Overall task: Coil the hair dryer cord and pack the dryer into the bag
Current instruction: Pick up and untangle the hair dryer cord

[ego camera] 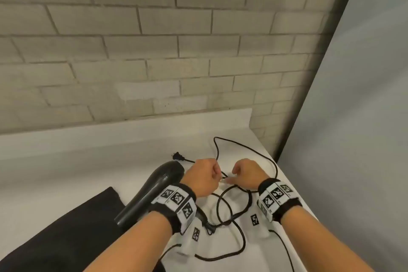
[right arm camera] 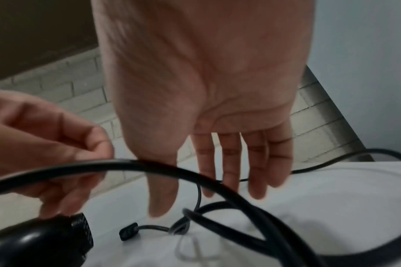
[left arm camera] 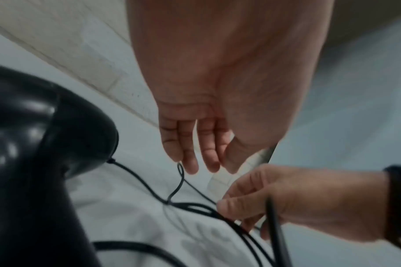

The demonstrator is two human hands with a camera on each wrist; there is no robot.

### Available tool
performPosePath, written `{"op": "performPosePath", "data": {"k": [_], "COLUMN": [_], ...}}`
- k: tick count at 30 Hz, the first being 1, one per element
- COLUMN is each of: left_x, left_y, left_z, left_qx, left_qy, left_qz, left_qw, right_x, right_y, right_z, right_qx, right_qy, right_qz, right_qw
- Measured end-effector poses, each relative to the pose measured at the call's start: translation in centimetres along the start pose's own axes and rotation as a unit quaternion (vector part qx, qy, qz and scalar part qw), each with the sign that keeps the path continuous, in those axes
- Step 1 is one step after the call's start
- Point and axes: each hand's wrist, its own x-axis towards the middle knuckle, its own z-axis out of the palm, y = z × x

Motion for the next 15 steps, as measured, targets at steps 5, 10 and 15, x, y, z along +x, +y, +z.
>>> {"op": "performPosePath", "data": {"k": [5, 10, 15], "left_x": [2.5, 3.9, 4.0], "left_y": [-2.1, -3.1, -2.9], "left_z": [1.9, 2.4, 0.3], "left_qx": [0.088, 0.097, 0.094], "left_qy": [-0.077, -0.102, -0.077], "left_qz": [-0.007, 0.072, 0.129], "left_qw": [0.993, 0.987, 0.984], "right_x": [0.6, -0.1, -2.7], "right_y": [-0.3, 0.1, -0.3], "right_z": [1.0, 0.5, -1.7], "right_qx": [0.0, 0.077, 0.192], "right_qy": [-0.073, -0.059, -0.033], "right_qz": [0.004, -0.046, -0.08], "right_qw": [0.997, 0.994, 0.978]}}
